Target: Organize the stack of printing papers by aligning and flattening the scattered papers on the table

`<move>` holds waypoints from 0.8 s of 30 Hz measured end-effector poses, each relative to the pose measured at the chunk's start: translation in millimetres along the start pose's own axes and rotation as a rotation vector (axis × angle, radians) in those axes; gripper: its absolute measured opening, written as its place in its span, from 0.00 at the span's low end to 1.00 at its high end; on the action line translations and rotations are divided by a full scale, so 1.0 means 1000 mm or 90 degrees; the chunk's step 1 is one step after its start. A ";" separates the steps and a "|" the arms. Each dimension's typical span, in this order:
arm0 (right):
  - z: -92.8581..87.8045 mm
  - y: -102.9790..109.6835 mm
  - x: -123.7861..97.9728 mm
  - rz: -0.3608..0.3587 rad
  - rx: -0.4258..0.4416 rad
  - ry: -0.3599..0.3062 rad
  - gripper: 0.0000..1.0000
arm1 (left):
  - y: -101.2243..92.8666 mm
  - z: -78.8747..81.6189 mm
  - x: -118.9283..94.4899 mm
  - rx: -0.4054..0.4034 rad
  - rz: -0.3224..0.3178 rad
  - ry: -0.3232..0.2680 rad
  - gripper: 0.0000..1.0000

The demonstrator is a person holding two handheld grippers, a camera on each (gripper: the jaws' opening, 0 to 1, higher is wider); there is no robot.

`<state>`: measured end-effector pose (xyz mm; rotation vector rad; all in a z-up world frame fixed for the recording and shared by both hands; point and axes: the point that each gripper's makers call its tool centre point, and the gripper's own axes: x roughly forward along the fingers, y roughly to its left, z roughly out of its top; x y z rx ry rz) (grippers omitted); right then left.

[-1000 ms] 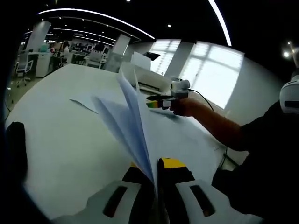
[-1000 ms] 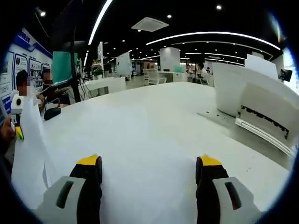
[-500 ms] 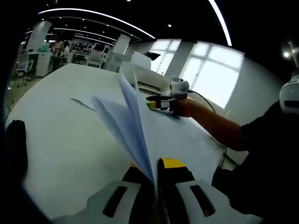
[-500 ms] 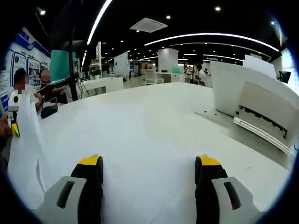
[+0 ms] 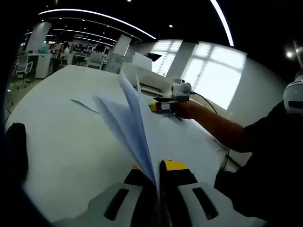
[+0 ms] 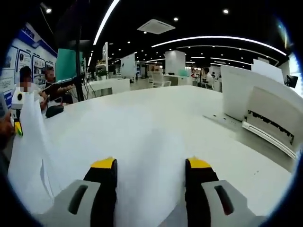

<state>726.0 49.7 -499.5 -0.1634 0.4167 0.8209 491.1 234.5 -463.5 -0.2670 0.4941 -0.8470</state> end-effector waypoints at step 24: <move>0.005 0.052 -0.026 0.176 0.079 -0.035 0.18 | 0.002 -0.002 0.002 0.000 0.000 0.003 0.08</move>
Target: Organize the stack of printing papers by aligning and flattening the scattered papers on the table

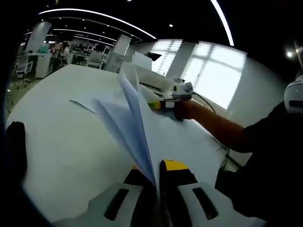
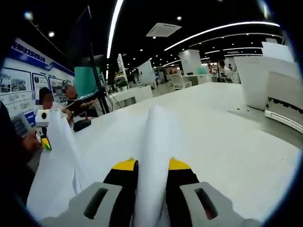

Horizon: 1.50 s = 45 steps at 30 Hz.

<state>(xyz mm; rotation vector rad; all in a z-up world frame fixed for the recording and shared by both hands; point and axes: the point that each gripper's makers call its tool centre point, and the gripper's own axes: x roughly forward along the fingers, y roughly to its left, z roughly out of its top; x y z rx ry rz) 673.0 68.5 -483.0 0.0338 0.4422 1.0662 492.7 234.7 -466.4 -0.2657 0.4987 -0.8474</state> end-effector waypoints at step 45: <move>0.077 0.060 -0.043 0.068 -0.210 -0.047 0.00 | -0.004 0.000 -0.003 0.009 0.003 -0.003 0.08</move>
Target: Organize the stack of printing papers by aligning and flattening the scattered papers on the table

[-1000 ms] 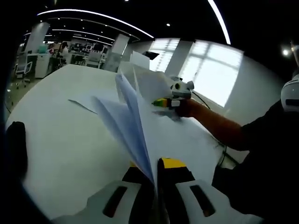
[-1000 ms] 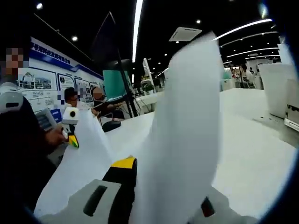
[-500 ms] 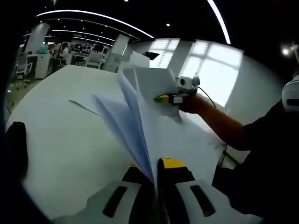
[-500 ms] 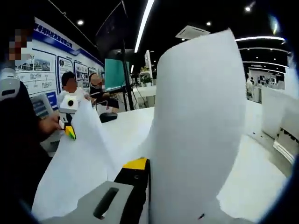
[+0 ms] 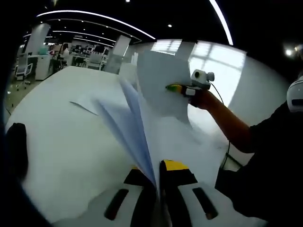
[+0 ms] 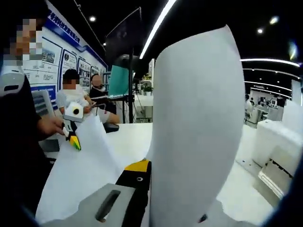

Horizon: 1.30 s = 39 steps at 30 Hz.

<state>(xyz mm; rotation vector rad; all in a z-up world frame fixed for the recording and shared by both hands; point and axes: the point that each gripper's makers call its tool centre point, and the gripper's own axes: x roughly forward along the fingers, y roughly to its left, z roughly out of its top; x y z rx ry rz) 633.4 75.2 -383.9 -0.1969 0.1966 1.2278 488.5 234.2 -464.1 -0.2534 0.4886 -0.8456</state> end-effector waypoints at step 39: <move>0.093 0.045 -0.084 0.003 -0.043 -0.162 0.00 | -0.005 0.000 0.006 0.006 -0.002 0.003 0.08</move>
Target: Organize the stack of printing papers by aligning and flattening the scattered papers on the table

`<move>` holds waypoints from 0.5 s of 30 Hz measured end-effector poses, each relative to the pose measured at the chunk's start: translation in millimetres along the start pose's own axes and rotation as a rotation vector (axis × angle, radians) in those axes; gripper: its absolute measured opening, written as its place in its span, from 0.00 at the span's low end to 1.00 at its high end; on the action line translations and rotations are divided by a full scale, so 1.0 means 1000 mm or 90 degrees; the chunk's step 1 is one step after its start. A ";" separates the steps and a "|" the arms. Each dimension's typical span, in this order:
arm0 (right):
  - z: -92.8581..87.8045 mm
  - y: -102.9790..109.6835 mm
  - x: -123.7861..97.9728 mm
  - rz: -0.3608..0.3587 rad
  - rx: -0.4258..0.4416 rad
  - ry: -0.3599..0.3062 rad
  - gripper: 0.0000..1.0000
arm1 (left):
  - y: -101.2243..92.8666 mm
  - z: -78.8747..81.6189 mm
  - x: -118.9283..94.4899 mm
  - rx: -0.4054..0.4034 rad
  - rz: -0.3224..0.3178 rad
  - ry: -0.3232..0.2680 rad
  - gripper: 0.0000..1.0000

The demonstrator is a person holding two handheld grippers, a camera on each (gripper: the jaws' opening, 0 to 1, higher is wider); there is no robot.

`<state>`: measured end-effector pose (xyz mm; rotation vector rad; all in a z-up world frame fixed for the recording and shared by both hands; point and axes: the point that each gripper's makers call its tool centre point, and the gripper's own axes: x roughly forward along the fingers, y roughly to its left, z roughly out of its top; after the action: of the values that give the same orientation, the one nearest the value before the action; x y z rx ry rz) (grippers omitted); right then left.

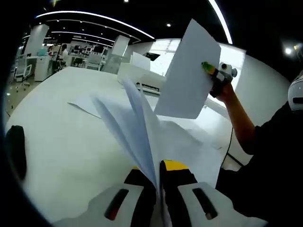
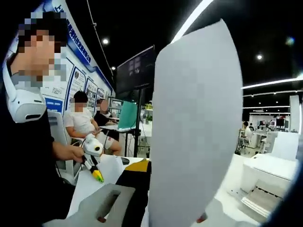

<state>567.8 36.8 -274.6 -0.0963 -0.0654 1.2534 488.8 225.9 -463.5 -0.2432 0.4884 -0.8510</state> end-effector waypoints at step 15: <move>0.010 0.012 -0.017 0.021 0.001 0.040 0.00 | 0.001 0.000 -0.001 0.002 -0.002 -0.001 0.08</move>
<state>550.0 25.2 -266.2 -0.1363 -0.0091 1.2824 489.4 227.2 -463.4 -0.2414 0.4849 -0.8547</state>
